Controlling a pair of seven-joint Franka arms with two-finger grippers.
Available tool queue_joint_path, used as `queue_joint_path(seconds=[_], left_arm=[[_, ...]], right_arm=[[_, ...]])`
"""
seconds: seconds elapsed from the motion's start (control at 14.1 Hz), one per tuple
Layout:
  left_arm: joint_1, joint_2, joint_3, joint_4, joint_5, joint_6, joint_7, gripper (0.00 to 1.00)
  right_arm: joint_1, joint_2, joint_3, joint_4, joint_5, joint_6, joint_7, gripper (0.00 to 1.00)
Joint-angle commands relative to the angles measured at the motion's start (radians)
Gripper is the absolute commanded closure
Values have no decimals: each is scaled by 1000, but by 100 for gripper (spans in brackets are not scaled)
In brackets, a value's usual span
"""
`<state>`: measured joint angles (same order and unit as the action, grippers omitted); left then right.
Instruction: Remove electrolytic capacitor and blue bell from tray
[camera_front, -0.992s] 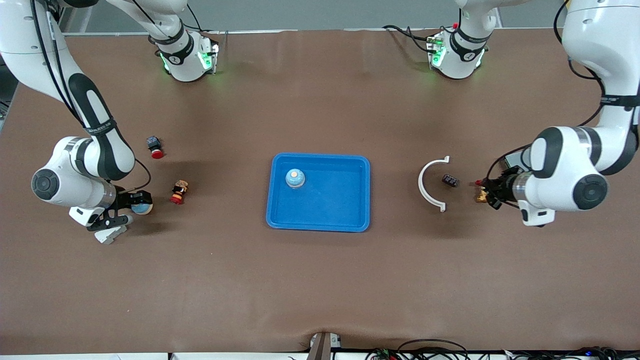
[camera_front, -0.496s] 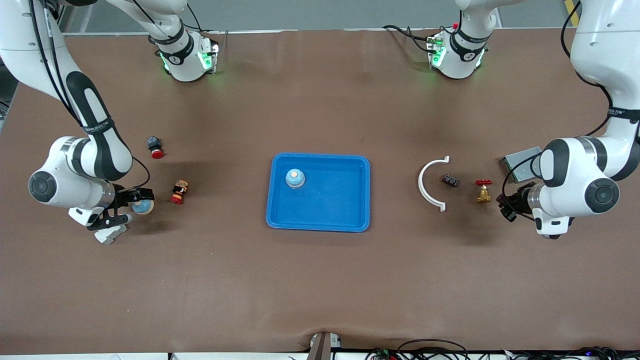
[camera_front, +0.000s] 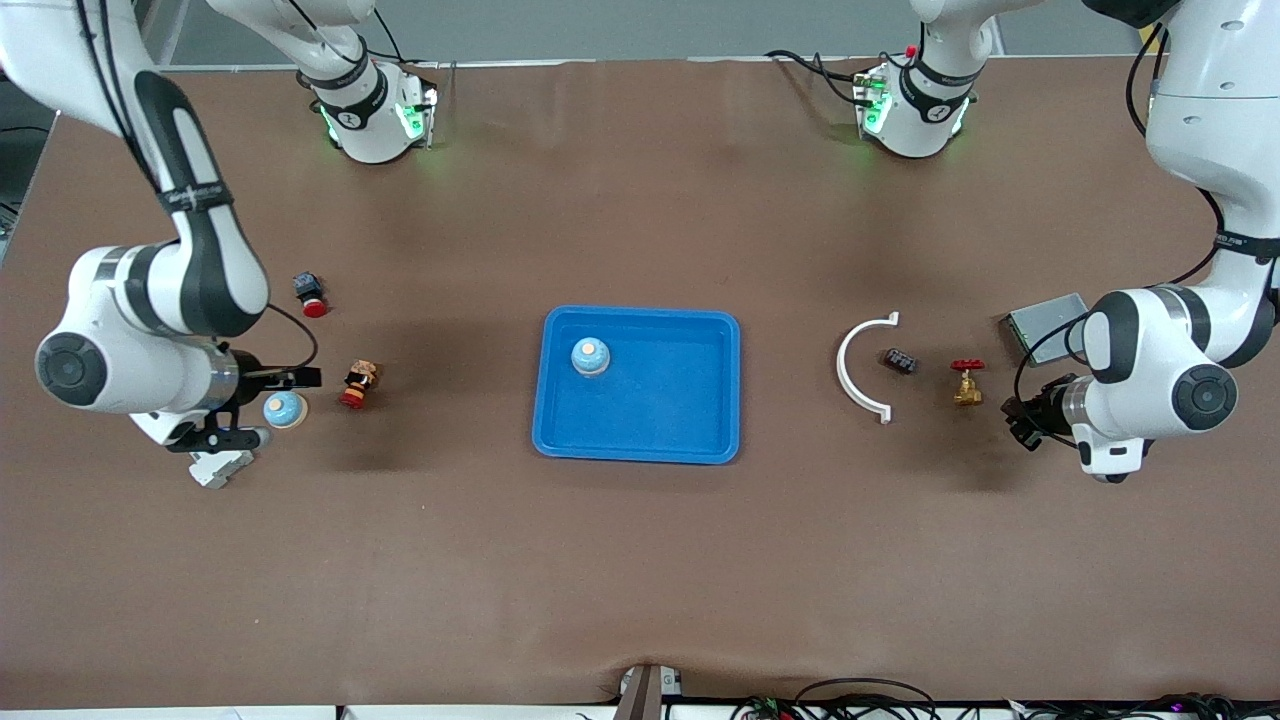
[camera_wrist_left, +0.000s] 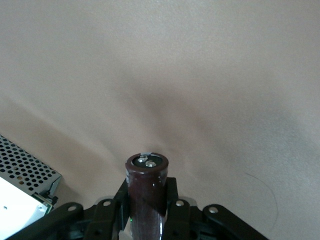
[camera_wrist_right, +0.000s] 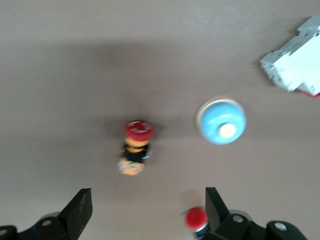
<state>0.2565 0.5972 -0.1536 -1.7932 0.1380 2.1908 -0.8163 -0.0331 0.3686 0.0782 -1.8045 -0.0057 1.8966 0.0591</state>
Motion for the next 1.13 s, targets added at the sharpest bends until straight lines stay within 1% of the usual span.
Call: queue_joint_path(seconds=[0.0,0.07,0.14,0.21,0.28,0.57,0.71,0.85,0.92,1.06], left_arm=[[6,-13,-9,-29,22,15,8,98],[6,-13,-9,-31,22,15,8,79],[6,-13,-9,-31,22,14,6,55],[9,-13,-10,-29,22,14,8,18],[12,-14,-12,-31,22,11,6,0],[1,-22,-17,-18,15,0,-14,0],[1,-31,-18,-18,9,-5,-15,0],[-3,-43,-26,1,8,-19,-12,0],[0,-48,-49,8,5,-34,-14,0],[1,-56,-64,52,-17,-104,-29,0]], right_arm=[[76,-8,-5,60,22,-89,149,0],[106,-7,-5,82,48,-108,213,0],[130,-7,-5,96,71,-116,266,0],[156,-5,-5,105,93,-116,306,0],[182,-4,-5,106,119,-111,338,0],[252,16,-6,149,214,-65,435,0],[306,32,-6,151,219,-2,517,0],[361,58,-6,151,217,65,596,0],[384,73,-6,151,216,100,628,0],[424,111,-8,155,213,162,671,0]])
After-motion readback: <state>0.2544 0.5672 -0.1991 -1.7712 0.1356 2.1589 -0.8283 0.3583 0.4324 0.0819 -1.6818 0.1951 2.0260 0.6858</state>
